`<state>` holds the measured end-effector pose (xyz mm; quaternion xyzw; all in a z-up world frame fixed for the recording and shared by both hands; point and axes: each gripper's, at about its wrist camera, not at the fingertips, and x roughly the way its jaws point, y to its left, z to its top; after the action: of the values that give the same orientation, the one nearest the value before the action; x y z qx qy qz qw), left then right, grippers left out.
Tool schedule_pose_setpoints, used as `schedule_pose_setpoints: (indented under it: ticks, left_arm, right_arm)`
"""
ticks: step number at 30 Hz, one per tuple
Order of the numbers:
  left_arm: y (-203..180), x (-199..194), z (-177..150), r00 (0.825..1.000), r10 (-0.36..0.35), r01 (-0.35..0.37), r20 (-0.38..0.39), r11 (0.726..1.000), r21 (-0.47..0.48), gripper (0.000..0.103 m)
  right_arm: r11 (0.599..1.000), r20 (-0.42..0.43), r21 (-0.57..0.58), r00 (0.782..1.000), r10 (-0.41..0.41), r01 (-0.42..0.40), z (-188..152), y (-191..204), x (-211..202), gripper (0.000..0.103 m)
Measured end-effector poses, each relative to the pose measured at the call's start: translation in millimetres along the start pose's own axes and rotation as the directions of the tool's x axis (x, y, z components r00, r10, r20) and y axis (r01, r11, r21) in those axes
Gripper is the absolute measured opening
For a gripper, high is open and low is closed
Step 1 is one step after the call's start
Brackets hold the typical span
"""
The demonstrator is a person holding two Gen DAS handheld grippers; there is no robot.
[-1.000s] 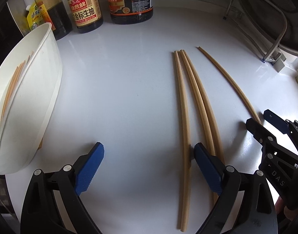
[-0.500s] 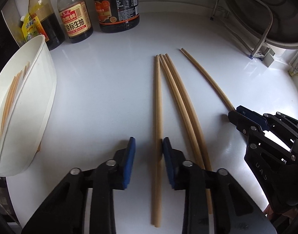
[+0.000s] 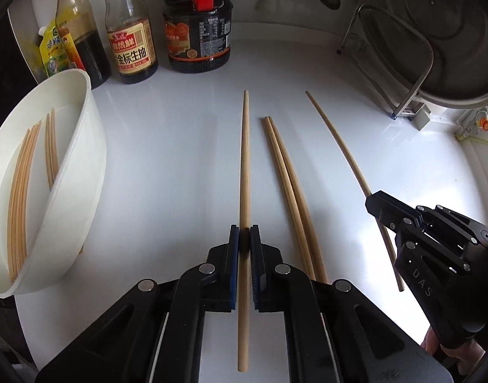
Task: Organize utensils
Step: 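Close the right tool on the separated chopstick, then carry the chopstick into the white basin and open the right tool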
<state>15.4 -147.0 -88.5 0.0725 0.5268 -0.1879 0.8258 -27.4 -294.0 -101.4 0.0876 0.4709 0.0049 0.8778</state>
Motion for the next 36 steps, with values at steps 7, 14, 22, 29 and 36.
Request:
schedule_pose_setpoints:
  ticks: [7, 14, 22, 29, 36]
  left_arm:
    - [50.1, -52.5, 22.1, 0.996, -0.004, 0.010, 0.087, 0.998, -0.068, 0.007]
    - [144.4, -88.7, 26.2, 0.990, 0.072, -0.049, 0.123, 0.982, -0.184, 0.007]
    - [245.7, -88.8, 29.2, 0.983, 0.157, -0.125, 0.094, 0.951, -0.282, 0.007]
    - [283.1, -57.6, 23.4, 0.988, 0.152, -0.143, 0.009, 0.947, -0.287, 0.007]
    - [294.7, -36.0, 22.0, 0.991, 0.131, -0.137, -0.038, 0.953, -0.269, 0.008]
  right_arm:
    - [0.997, 0.067, -0.043, 0.995, 0.070, -0.067, 39.8, 49.9, -33.5, 0.006]
    - [0.976, 0.082, -0.149, 0.982, 0.171, -0.158, 85.4, 139.1, -27.3, 0.006]
    - [0.943, -0.002, -0.215, 0.966, 0.258, -0.252, 116.2, 236.7, 18.4, 0.006]
    - [0.938, -0.115, -0.213, 0.961, 0.253, -0.273, 115.9, 286.8, 61.5, 0.006]
    - [0.947, -0.176, -0.190, 0.958, 0.228, -0.260, 113.4, 301.3, 83.7, 0.006]
